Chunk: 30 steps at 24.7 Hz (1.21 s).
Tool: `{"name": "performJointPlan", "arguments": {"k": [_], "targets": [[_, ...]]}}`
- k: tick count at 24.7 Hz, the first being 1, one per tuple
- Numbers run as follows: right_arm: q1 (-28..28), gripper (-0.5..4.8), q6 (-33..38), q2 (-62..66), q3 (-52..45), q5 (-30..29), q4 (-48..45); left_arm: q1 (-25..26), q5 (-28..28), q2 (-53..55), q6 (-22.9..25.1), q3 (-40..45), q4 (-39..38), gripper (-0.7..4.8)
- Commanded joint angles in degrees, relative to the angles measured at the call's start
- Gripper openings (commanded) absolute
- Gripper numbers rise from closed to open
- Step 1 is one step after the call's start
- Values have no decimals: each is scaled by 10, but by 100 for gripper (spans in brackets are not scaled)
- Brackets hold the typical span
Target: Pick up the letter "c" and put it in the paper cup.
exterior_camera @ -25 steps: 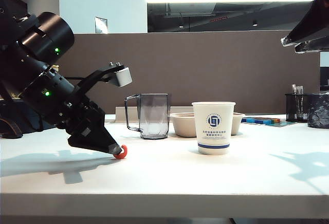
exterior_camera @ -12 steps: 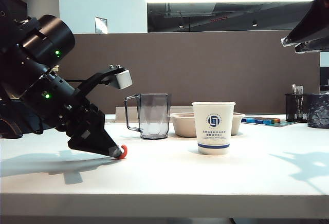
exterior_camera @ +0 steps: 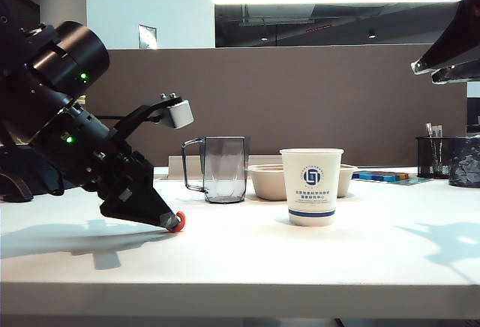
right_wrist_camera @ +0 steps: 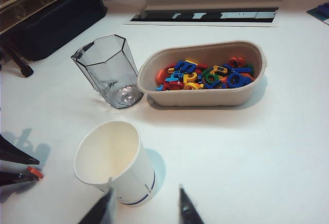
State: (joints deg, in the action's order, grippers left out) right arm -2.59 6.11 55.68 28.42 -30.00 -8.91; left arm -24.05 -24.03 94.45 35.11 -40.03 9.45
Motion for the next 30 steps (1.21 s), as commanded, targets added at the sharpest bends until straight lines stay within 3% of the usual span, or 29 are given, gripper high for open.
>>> {"name": "performJointPlan", "arguments": {"k": [1,4,23,30], "targets": [[0,153,-3,-1,2,-1,-3,-1,-6,-1,2,-2,5,106],[0,153,-3,-1,2,-1,-3,-1,-7,-1,0,-2,5,78],[0,153,-4,-1,2,5,-3,-1,-9,-1,-2,-2,5,51],[0,153,-4,-1,2,5,-3,-2,-17,-2,-2,-2,5,15]]}}
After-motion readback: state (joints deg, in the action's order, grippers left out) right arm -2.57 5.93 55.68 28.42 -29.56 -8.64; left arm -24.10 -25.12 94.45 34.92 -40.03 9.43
